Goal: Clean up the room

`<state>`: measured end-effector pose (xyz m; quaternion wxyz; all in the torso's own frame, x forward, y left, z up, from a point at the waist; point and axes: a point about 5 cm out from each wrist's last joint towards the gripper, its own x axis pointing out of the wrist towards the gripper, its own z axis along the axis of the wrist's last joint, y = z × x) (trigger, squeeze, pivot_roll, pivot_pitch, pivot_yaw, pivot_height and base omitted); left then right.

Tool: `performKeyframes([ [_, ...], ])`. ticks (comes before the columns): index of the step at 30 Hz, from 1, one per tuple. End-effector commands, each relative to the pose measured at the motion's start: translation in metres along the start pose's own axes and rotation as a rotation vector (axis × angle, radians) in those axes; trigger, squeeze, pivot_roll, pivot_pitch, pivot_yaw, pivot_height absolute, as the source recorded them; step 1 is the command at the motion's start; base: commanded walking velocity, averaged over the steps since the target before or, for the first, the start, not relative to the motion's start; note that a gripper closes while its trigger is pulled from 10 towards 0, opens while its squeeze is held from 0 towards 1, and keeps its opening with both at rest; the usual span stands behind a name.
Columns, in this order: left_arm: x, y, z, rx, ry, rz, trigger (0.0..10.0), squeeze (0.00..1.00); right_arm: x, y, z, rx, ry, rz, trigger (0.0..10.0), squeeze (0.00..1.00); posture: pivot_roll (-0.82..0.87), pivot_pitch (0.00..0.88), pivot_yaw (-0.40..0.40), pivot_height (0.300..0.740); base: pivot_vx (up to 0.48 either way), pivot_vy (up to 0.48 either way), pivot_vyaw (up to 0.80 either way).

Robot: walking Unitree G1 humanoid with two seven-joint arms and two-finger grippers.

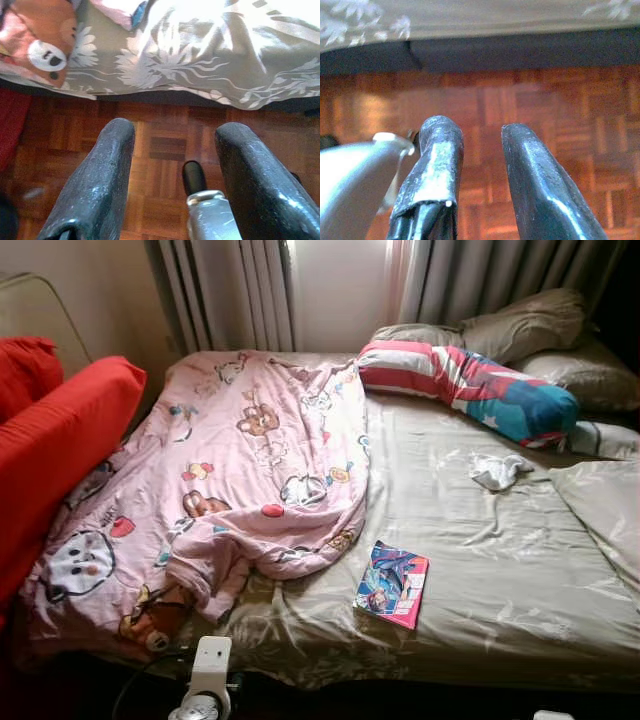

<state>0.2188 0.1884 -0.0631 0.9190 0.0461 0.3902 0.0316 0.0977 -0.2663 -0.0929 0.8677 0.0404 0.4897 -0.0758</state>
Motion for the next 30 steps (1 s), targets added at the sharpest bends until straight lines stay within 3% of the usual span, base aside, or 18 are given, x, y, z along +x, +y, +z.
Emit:
performKeyframes([
  [1, -0.001, 0.002, -0.004, 0.025, 0.011, -0.008, 10.0, 0.00, -0.001, 0.000, -0.003, -0.015, 0.002, 0.013, 10.0, 0.00, -0.08, 0.000, 0.029, 0.740, 0.000, 0.000, 0.00],
  [2, -0.001, 0.002, -0.004, 0.019, 0.008, -0.016, 10.0, 0.00, -0.004, -0.002, -0.008, -0.018, 0.009, 0.012, 10.0, 0.00, -0.08, 0.000, 0.029, 0.740, 0.000, 0.000, 0.00],
  [6, -0.001, 0.001, -0.006, 0.023, 0.013, -0.028, 10.0, 0.00, 0.005, 0.008, 0.011, -0.005, -0.017, -0.001, 10.0, 0.00, -0.08, 0.000, 0.027, 0.740, 0.000, 0.000, 0.00],
  [11, -0.002, -0.002, -0.007, 0.028, 0.013, -0.051, 10.0, 0.00, 0.005, 0.005, 0.011, 0.006, -0.023, -0.009, 10.0, 0.00, -0.10, 0.012, 0.023, 0.740, 0.000, 0.000, 0.00],
  [17, -0.002, -0.004, -0.007, 0.022, 0.017, -0.055, 10.0, 0.00, 0.006, 0.007, 0.012, -0.066, -0.014, -0.020, 10.0, 0.00, -0.09, 0.027, 0.008, 0.740, 0.000, 0.000, 0.00],
  [24, -0.002, -0.005, -0.007, 0.012, 0.017, -0.056, 10.0, 0.00, 0.006, 0.006, 0.014, -0.071, -0.017, -0.016, 10.0, 0.00, -0.09, 0.028, 0.004, 0.740, 0.000, 0.000, 0.52],
  [30, -0.001, -0.006, -0.005, 0.008, 0.013, -0.059, 10.0, 0.00, 0.006, 0.007, 0.017, -0.045, -0.032, -0.010, 10.0, 0.00, -0.10, 0.023, 0.004, 0.740, 0.000, 0.000, 0.00],
])
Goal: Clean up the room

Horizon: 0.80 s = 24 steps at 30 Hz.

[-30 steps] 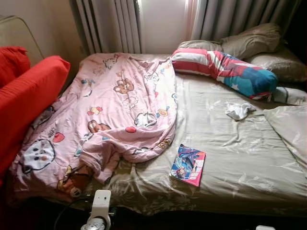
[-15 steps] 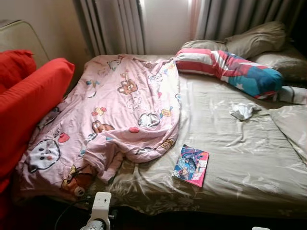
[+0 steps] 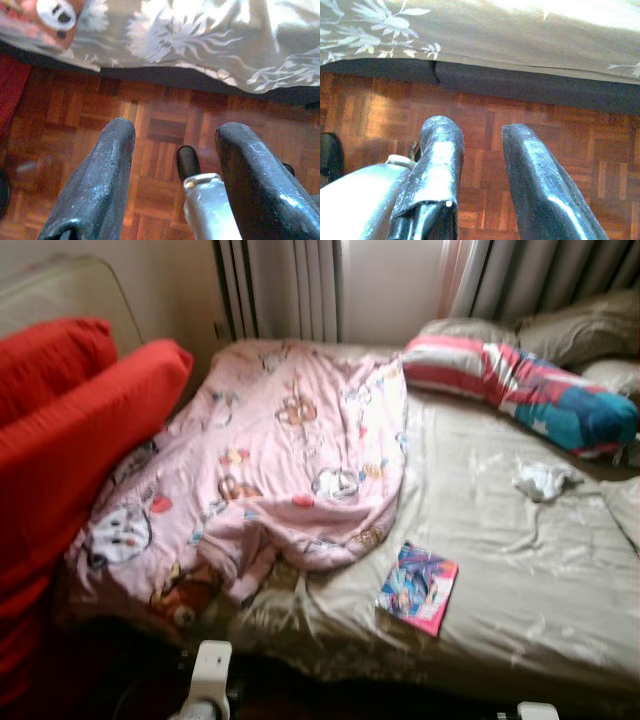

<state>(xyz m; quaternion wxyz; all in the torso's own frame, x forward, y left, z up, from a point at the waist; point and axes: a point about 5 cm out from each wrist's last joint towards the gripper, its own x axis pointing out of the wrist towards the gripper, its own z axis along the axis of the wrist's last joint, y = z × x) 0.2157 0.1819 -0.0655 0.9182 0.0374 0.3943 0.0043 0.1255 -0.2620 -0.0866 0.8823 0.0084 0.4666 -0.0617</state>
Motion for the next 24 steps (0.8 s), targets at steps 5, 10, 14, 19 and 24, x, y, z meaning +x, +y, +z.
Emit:
performKeyframes([
  [5, 0.0003, 0.0004, 0.0005, 0.000, 0.003, -0.002, 10.0, 0.00, -0.0023, -0.0016, -0.0079, 0.027, 0.020, -0.006, 10.0, 0.00, -0.10, 0.019, 0.005, 0.740, 0.000, 0.000, 0.00],
  [10, 0.0005, 0.0001, 0.0014, -0.001, 0.001, -0.003, 10.0, 0.00, -0.0022, -0.0018, -0.0073, 0.045, 0.015, -0.010, 10.0, 0.00, -0.09, 0.017, 0.005, 0.740, 0.000, 0.000, 0.00],
  [14, 0.0007, 0.0000, 0.0024, -0.001, -0.002, -0.005, 10.0, 0.00, -0.0019, -0.0016, -0.0063, 0.040, 0.012, -0.007, 10.0, 0.00, -0.10, 0.017, 0.005, 0.740, 0.000, 0.000, 0.00],
  [19, 0.0007, -0.0004, 0.0024, -0.002, -0.002, -0.008, 10.0, 0.00, -0.0020, -0.0018, -0.0062, 0.027, 0.015, -0.004, 10.0, 0.00, -0.10, 0.018, 0.003, 0.740, 0.196, 0.000, 0.00],
  [24, 0.0008, -0.0007, 0.0026, -0.009, -0.003, -0.005, 10.0, 0.00, -0.0019, -0.0022, -0.0057, 0.025, 0.014, -0.003, 10.0, 0.00, -0.10, 0.022, 0.001, 0.740, 0.256, 0.000, 0.00],
])
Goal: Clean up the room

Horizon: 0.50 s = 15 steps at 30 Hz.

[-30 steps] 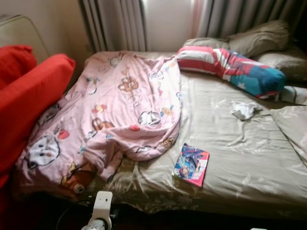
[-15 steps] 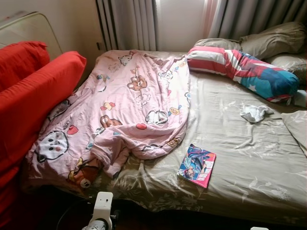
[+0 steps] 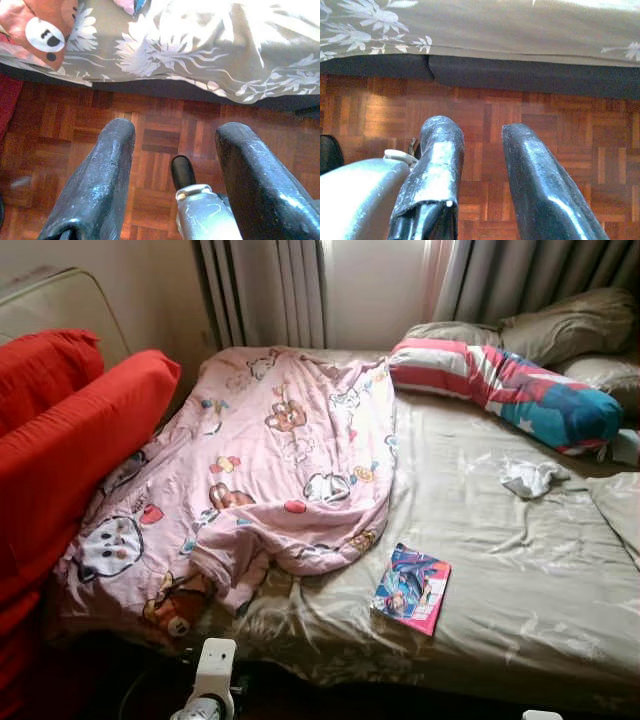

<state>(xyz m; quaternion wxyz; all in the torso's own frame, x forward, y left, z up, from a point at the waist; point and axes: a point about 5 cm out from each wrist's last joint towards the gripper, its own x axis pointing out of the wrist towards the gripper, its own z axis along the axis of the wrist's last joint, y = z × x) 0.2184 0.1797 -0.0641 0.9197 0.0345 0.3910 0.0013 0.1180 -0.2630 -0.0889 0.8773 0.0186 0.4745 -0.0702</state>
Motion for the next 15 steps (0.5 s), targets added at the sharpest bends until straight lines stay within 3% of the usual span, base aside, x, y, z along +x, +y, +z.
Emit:
performKeyframes([
  [1, 0.0000, 0.0013, -0.0005, -0.006, 0.005, 0.003, 10.0, 0.00, 0.0003, -0.0003, 0.0017, -0.001, -0.005, 0.004, 10.0, 0.00, -0.10, 0.022, 0.001, 0.740, 0.259, 0.000, 0.00],
  [15, 0.0003, 0.0014, 0.0008, -0.006, 0.004, 0.001, 10.0, 0.00, 0.0007, 0.0004, 0.0032, -0.007, -0.010, 0.009, 10.0, 0.00, -0.10, 0.019, 0.000, 0.740, 0.270, 0.000, 0.00],
])
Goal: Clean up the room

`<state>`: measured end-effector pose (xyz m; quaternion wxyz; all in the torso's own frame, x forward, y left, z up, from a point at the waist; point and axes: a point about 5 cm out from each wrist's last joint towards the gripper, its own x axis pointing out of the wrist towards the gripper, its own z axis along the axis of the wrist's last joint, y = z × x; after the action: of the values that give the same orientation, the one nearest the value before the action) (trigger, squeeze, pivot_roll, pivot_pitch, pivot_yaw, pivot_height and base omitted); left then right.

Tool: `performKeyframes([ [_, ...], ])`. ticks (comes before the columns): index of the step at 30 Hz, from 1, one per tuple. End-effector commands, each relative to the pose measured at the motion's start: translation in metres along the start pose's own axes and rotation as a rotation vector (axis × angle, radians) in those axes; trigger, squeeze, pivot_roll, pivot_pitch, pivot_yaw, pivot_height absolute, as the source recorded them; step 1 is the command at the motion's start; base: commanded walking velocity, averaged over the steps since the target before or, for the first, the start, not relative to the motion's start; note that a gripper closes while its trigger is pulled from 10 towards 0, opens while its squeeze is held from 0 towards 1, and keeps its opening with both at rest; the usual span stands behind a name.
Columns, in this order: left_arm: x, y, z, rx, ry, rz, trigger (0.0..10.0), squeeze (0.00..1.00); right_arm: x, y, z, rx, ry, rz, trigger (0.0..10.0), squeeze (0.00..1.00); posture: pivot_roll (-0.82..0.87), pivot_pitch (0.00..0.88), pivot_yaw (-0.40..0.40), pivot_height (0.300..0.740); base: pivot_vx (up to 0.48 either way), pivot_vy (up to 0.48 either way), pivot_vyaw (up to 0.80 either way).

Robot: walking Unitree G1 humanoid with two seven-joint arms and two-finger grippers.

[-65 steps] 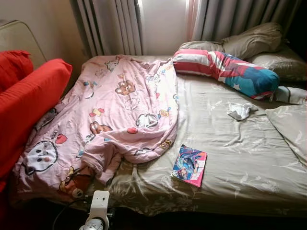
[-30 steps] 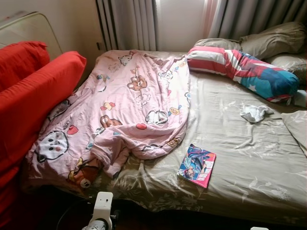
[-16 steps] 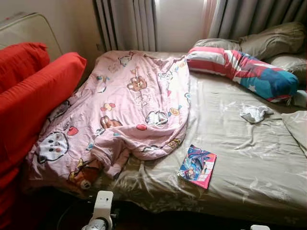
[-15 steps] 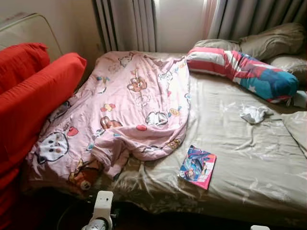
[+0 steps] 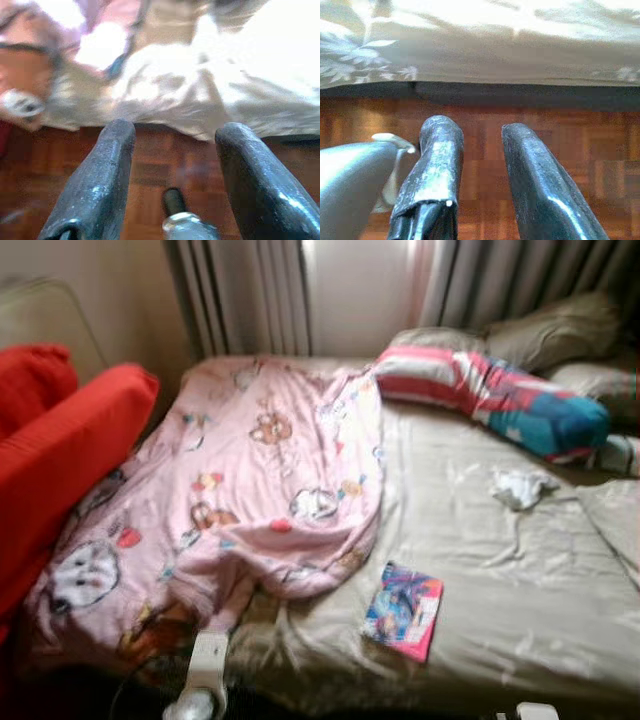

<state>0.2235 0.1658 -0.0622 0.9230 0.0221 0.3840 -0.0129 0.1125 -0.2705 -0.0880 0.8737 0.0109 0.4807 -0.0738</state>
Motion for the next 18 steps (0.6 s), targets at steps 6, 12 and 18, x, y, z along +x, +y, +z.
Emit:
performKeyframes([
  [6, -0.002, 0.016, -0.003, 0.008, 0.002, 0.035, 10.0, 0.00, 0.003, 0.009, 0.010, 0.007, -0.058, 0.021, 10.0, 0.00, -0.11, 0.022, 0.007, 0.740, 0.091, 0.000, 0.00],
  [12, -0.003, 0.017, 0.001, -0.016, -0.057, 0.058, 10.0, 0.00, 0.002, 0.009, 0.017, 0.062, -0.147, 0.006, 10.0, 0.00, -0.12, 0.025, 0.016, 0.740, 0.000, 0.000, 0.00],
  [18, -0.004, 0.018, 0.004, -0.057, -0.111, 0.085, 10.0, 0.00, 0.017, 0.082, 0.129, -0.007, -0.474, 0.113, 10.0, 0.00, -0.10, 0.024, 0.015, 0.740, 0.000, 0.000, 0.00],
])
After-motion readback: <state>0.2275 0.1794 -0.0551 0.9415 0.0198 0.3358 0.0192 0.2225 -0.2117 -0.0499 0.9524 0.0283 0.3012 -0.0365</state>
